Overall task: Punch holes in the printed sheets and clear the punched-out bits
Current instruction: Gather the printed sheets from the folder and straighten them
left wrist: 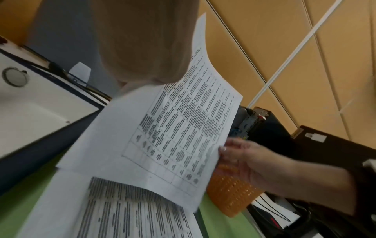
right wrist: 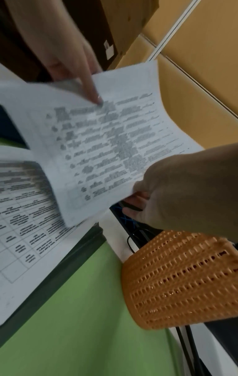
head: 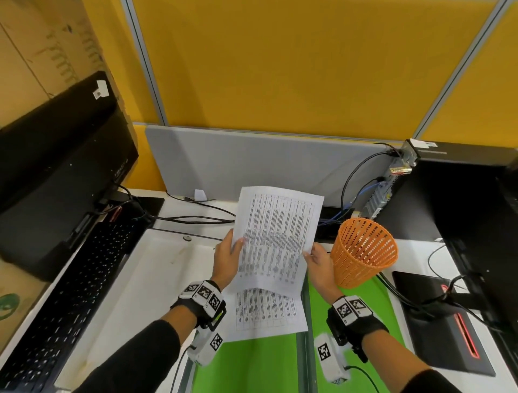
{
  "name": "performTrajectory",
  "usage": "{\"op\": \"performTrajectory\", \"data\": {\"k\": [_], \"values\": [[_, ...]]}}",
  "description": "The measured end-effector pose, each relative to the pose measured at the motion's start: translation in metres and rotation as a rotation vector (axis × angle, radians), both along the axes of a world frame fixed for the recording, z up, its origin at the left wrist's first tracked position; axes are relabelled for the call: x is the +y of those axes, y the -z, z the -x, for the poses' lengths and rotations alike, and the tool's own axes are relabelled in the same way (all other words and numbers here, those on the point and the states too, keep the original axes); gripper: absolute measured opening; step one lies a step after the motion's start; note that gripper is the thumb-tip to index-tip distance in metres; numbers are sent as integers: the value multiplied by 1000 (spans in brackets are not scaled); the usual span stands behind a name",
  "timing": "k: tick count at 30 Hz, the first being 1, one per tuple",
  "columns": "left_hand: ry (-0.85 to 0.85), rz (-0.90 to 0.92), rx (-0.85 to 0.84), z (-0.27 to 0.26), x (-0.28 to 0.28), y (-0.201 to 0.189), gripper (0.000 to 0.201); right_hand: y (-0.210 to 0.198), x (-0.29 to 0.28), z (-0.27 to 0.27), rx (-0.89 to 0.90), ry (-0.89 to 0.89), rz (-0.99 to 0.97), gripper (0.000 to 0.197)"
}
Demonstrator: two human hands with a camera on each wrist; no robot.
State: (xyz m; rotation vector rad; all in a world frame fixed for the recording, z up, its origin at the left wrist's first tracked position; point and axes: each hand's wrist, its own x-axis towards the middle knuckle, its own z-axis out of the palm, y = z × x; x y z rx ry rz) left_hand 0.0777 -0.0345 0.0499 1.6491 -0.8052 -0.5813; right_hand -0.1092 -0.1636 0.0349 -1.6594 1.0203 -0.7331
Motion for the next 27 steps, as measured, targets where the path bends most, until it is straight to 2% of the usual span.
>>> {"op": "performTrajectory", "data": {"k": [4, 7, 9, 10, 13, 14, 18, 21, 24, 27], "values": [[-77, 14, -95, -33, 12, -6, 31, 29, 1, -5, 223, 4, -93, 20], [-137, 22, -105, -59, 30, -15, 29, 56, 9, -5, 424, -60, -178, 25], [-187, 40, -125, -72, 44, -22, 28, 69, 16, -6, 500, -89, -189, 20], [-216, 39, -146, -78, 52, -23, 29, 75, 20, -8, 546, -93, -168, 26], [-285, 7, -217, -93, 72, -23, 33, 86, 26, -18, 802, -96, -33, 75], [-298, 2, -228, -96, 78, -22, 35, 85, 28, -21, 871, -101, 4, 85], [-328, -2, -236, -102, 94, -16, 32, 77, 33, -37, 1061, -83, 1, 102], [-319, 18, -219, -99, 98, -14, 31, 73, 35, -49, 1130, 25, -45, 92], [-306, 24, -221, -97, 98, -15, 28, 67, 30, -50, 1117, -14, -141, 103], [-290, 28, -232, -97, 97, -18, 26, 72, 22, -44, 1003, -39, -209, 109]]}}
